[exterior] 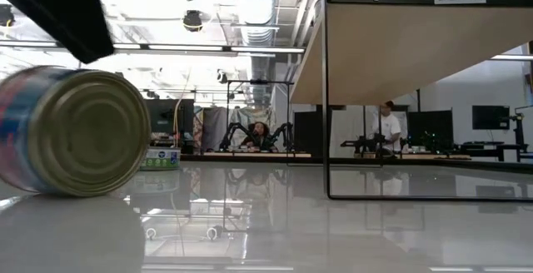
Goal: Stack canned seafood by type on shelf
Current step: Stack the blue tuna can on top of the blue tuna can
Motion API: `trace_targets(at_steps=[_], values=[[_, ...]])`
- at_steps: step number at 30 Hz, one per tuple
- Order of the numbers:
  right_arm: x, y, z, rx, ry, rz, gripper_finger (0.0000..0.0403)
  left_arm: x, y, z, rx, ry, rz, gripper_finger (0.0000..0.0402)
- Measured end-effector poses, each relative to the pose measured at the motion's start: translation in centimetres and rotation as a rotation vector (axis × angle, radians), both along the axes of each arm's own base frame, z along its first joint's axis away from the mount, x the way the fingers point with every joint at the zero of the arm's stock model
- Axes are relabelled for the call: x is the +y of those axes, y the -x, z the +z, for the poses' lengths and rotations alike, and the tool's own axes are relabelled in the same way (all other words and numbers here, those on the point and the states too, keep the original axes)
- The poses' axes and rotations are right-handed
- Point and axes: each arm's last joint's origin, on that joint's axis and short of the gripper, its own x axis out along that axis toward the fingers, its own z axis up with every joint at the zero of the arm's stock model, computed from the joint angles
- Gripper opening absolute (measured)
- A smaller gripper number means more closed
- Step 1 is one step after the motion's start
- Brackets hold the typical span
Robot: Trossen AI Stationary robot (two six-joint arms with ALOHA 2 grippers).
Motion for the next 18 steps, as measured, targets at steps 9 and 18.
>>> trace_targets(at_steps=[9, 18], values=[[2.0, -0.5, -0.6, -0.008, -0.011, 0.043, 0.0246, 1.1, 0.8, -0.2, -0.068, -0.109, 0.111, 0.029], [3.0, -0.3, -0.4, -0.04, -0.054, 0.083, 0.0246, 2.1, -0.9, -1.8, -0.072, -0.088, 0.085, 0.029]])
